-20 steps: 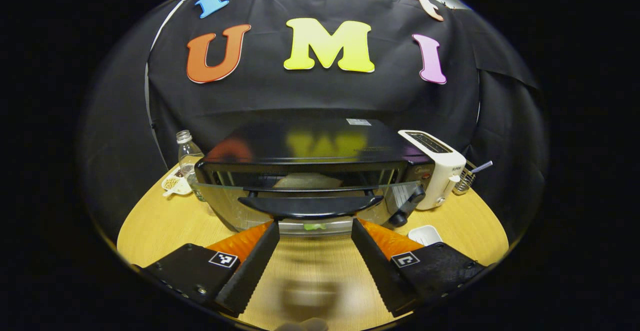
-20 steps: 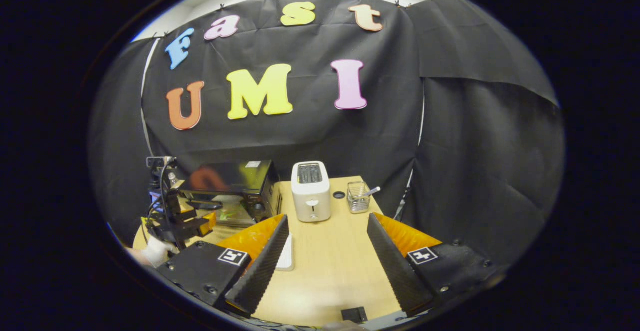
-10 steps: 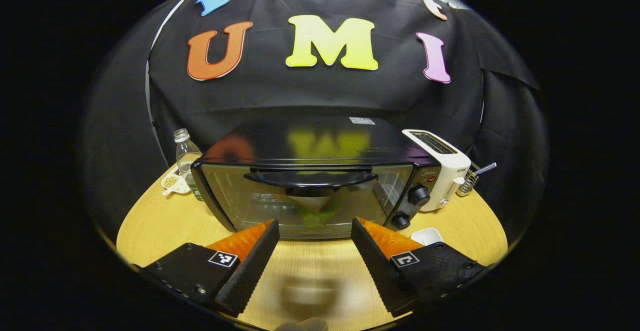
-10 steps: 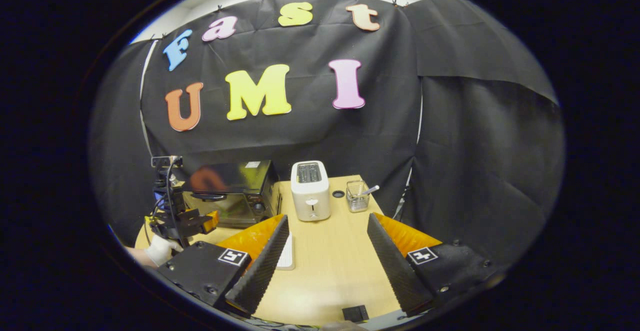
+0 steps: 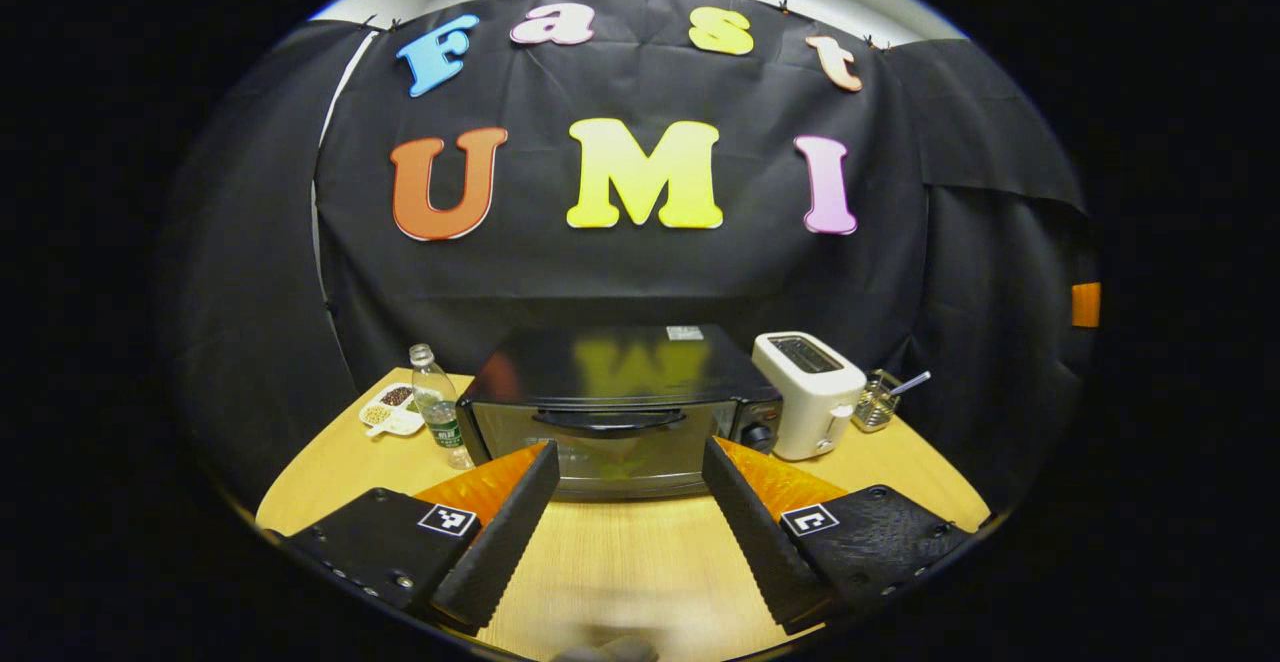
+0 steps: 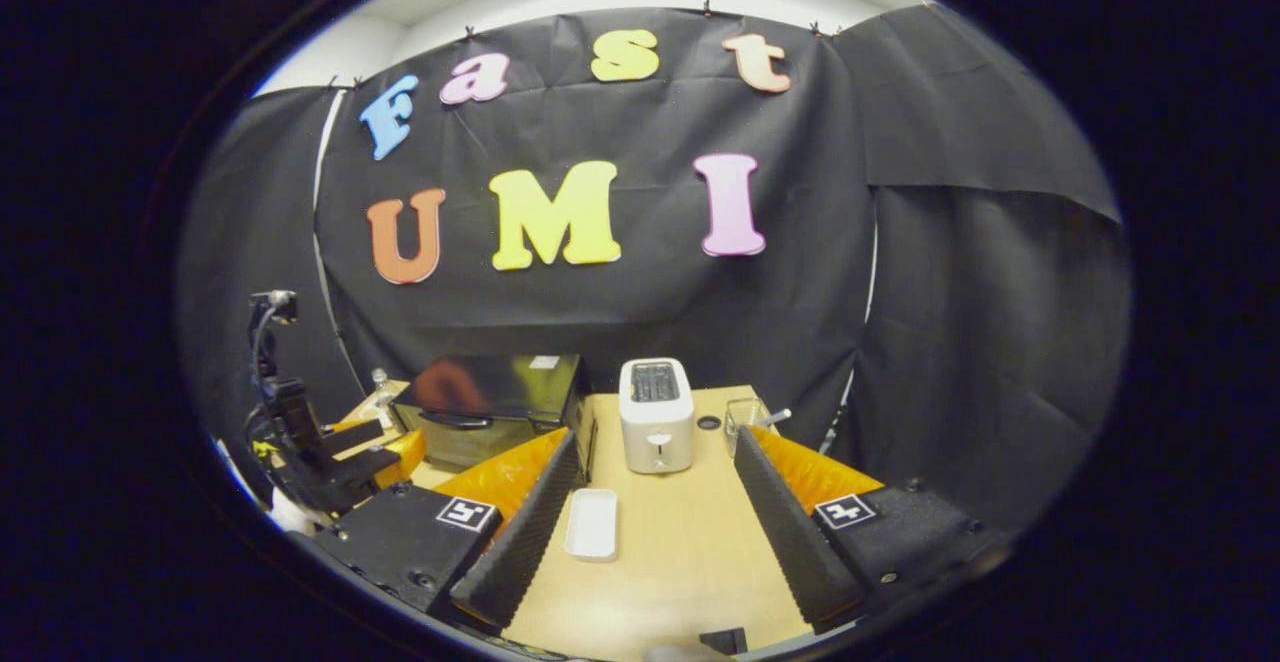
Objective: Open the electric oven with the left hand, put the food in, and close the electric oven.
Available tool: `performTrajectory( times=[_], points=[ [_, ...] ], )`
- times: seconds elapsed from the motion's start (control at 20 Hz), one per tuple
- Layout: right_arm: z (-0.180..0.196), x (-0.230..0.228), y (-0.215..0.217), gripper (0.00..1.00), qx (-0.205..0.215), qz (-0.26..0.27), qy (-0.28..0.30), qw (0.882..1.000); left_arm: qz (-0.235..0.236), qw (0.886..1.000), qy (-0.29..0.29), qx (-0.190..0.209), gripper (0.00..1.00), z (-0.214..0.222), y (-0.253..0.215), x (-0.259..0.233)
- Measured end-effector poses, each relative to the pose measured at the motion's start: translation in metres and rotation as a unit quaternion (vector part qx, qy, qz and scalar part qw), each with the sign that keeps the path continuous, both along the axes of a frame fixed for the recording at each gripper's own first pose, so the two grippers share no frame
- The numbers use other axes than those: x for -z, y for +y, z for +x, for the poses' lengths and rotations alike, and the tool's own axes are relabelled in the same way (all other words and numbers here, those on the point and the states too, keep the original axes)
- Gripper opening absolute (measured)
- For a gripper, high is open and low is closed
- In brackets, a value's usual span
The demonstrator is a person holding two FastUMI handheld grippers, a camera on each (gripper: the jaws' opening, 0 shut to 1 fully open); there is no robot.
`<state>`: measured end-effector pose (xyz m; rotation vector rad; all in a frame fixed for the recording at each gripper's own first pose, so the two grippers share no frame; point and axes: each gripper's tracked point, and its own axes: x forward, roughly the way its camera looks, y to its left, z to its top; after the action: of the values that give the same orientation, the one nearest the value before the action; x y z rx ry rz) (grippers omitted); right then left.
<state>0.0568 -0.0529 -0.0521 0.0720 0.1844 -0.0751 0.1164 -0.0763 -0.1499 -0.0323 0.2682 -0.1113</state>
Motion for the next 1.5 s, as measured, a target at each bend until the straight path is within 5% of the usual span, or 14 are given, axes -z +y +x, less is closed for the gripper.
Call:
performTrajectory(
  times=[0.3, 0.55, 0.6, 0.65, 0.7, 0.8, 0.85, 1.05, 1.1, 1.2, 1.25, 1.3, 1.45, 1.5],
  points=[
    [0.004, -0.06, 0.026, 1.0, -0.03, -0.019, -0.074, 0.997, 0.007, 0.997, -0.067, -0.039, 0.95, -0.059, 0.037, -0.102],
    [-0.004, -0.1, 0.041, 0.9, -0.036, -0.018, -0.119, 0.992, 0.011, 0.989, -0.128, -0.072, 0.94, -0.08, 0.068, -0.172],
    [-0.006, -0.106, 0.043, 1.0, -0.036, -0.02, -0.126, 0.991, 0.009, 0.988, -0.136, -0.073, 0.94, -0.083, 0.07, -0.179],
    [-0.009, -0.108, 0.045, 0.9, -0.036, -0.023, -0.129, 0.991, 0.004, 0.988, -0.138, -0.073, 0.94, -0.084, 0.07, -0.184],
    [-0.012, -0.113, 0.048, 1.0, -0.037, -0.025, -0.134, 0.99, 0.0, 0.987, -0.141, -0.073, 0.94, -0.085, 0.071, -0.188],
    [-0.019, -0.117, 0.049, 1.0, -0.036, -0.024, -0.14, 0.989, -0.011, 0.986, -0.148, -0.074, 0.94, -0.089, 0.075, -0.197],
    [-0.022, -0.117, 0.049, 0.9, -0.032, -0.022, -0.139, 0.989, -0.014, 0.986, -0.15, -0.07, 0.94, -0.09, 0.073, -0.199],
    [-0.03, -0.12, 0.043, 0.9, -0.018, -0.017, -0.14, 0.99, 0.0, 0.986, -0.153, -0.063, 0.94, -0.09, 0.078, -0.199],
    [-0.032, -0.122, 0.041, 1.0, -0.014, -0.016, -0.142, 0.99, 0.0, 0.986, -0.154, -0.061, 0.94, -0.09, 0.078, -0.199],
    [-0.036, -0.123, 0.042, 1.0, -0.008, -0.015, -0.142, 0.99, -0.003, 0.987, -0.151, -0.057, 0.94, -0.092, 0.079, -0.199],
    [-0.038, -0.124, 0.043, 0.9, -0.007, -0.014, -0.144, 0.99, -0.006, 0.987, -0.153, -0.053, 0.94, -0.093, 0.08, -0.202],
    [-0.039, -0.126, 0.044, 1.0, -0.006, -0.013, -0.146, 0.989, -0.007, 0.987, -0.154, -0.051, 0.94, -0.093, 0.079, -0.202],
    [-0.044, -0.128, 0.05, 1.0, -0.004, -0.019, -0.148, 0.989, -0.004, 0.987, -0.157, -0.044, 0.94, -0.096, 0.08, -0.204],
    [-0.045, -0.129, 0.051, 0.9, -0.004, -0.021, -0.149, 0.989, -0.004, 0.987, -0.158, -0.042, 0.94, -0.096, 0.081, -0.204]
  ],
)
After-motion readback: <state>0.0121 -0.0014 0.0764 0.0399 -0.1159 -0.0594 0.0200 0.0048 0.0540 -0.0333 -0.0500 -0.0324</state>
